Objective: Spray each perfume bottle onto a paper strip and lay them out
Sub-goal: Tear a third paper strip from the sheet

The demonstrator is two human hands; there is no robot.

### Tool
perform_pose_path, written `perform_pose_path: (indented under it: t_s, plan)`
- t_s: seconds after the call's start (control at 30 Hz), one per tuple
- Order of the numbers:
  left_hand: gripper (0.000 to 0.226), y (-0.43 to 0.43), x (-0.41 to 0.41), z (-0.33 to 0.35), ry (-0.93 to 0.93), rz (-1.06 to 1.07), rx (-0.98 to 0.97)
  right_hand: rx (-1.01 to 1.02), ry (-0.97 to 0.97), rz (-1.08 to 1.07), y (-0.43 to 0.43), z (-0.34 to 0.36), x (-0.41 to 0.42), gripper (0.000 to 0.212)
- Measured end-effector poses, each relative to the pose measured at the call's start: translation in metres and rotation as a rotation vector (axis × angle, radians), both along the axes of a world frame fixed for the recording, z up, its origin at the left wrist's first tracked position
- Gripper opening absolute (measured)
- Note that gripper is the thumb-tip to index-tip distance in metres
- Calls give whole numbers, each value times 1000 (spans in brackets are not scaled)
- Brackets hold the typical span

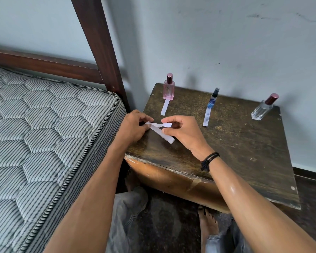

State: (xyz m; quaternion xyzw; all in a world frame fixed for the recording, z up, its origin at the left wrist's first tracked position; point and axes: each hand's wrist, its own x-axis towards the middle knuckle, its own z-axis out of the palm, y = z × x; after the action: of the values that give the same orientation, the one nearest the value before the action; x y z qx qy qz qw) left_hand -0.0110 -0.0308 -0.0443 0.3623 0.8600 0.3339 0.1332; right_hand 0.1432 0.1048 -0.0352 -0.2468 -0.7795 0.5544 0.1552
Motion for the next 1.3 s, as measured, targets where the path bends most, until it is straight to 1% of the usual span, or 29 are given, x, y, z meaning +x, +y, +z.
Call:
perform_pose_path:
  t_s: [0.07,0.13,0.23,0.33,0.43,0.57,0.67,0.87,1.0,1.3]
  plan:
    - [16,1,0,-1,16,6,-17,170,-16,-10,-1,-2,-1,18]
    - [17,1,0,-1,18,4,-25,221,15,-41,-5,-2,-2,9]
    - [26,0,0,0,-8,-10,-13,199,67,-67,-9,-3,-4,9]
    - [32,-1,1,2,-59,4,11,92,107,-106,-10,-3,-4,10]
    - [27,0,3,3,-49,23,0,-16,157,-155,-9,-2,-4,9]
    - [21,1,6,8,-105,76,35,-71,173,-192,-7,1,-3,8]
    - [21,1,8,9,-142,99,39,-62,159,-197,-7,1,-2,9]
    - [20,2,9,11,-151,116,-1,21,123,-235,-5,-1,-5,9]
    - [15,2,10,13,-147,112,-20,44,107,-270,-4,-1,-5,22]
    - [12,6,15,16,-128,142,-62,70,115,-328,-5,1,-7,31]
